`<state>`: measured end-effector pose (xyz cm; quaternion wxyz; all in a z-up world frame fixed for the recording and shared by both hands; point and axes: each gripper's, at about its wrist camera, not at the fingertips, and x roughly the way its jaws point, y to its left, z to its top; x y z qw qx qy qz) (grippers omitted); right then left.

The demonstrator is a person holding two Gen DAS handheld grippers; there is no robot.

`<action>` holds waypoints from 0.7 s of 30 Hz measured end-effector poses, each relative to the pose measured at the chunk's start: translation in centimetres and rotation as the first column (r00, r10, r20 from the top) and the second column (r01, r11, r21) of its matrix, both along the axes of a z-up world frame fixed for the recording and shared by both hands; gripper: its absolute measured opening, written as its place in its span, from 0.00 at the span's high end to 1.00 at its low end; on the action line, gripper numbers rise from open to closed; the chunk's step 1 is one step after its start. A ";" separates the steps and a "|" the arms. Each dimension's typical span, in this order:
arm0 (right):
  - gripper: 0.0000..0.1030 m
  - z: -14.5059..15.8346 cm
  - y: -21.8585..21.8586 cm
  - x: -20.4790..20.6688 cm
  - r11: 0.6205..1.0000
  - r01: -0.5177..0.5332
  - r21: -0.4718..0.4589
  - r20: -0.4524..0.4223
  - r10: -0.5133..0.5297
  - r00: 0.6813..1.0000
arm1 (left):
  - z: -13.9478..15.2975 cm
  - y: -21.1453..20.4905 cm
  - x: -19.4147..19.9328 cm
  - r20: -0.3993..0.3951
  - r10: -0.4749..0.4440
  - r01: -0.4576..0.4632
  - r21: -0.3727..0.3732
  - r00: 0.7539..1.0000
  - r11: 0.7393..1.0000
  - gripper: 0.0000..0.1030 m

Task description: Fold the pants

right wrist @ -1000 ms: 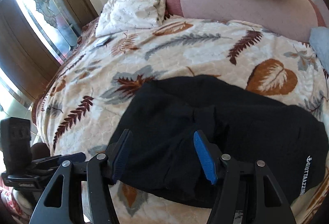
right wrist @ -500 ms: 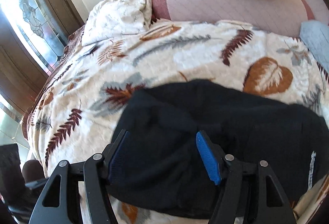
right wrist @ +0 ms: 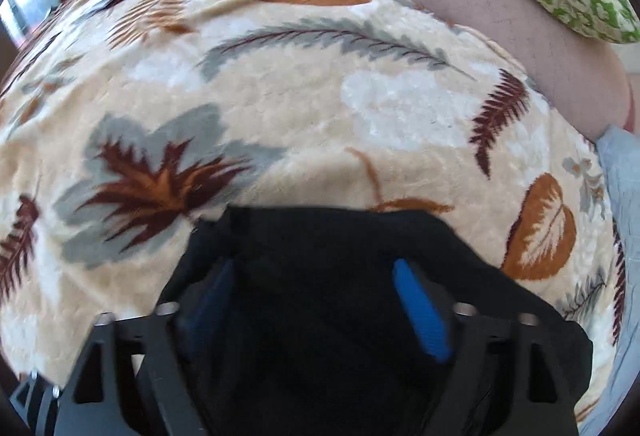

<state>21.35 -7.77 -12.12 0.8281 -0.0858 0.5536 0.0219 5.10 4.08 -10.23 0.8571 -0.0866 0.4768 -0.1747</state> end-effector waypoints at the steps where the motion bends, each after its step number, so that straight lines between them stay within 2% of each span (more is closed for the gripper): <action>1: 0.06 0.1 -0.6 0.1 0.999 0.011 0.032 0.004 -0.011 1.000 | 0.0 0.0 -0.1 0.007 -0.008 0.008 0.005 1.000 1.000 0.33; 4: 0.06 2.2 -2.3 -1.1 0.993 0.057 0.100 0.106 -0.068 0.992 | 0.3 0.3 -0.4 0.003 -0.022 0.022 0.005 1.000 1.000 0.33; 5: 0.06 3.4 -3.3 -2.1 0.986 0.072 0.153 0.146 -0.095 0.985 | 0.5 0.4 -0.4 -0.008 -0.025 0.025 -0.002 1.000 1.000 0.33; 7: 0.06 5.4 -5.2 -4.9 0.960 0.082 0.269 0.207 -0.141 0.968 | 0.9 0.9 -0.5 -0.040 -0.031 0.029 -0.028 0.999 0.999 0.33; 10: 0.06 7.5 -8.1 -10.2 0.917 0.089 0.389 0.269 -0.205 0.941 | 2.2 1.5 -0.6 -0.054 -0.041 0.038 -0.053 0.998 0.998 0.33; 14: 0.06 7.0 -13.6 -17.5 0.848 0.172 0.501 0.280 -0.347 0.895 | 5.2 0.9 -0.7 0.018 -0.081 0.082 -0.034 0.997 0.996 0.33; 18: 0.06 5.5 -19.6 -23.4 0.748 0.298 0.593 0.248 -0.521 0.816 | 8.1 -1.9 0.1 0.072 -0.169 0.171 -0.020 0.983 0.985 0.33; 21: 0.06 4.6 -22.7 -25.6 0.683 0.341 0.646 0.225 -0.597 0.770 | 9.7 -5.2 1.2 0.080 -0.251 0.251 0.006 0.965 0.968 0.33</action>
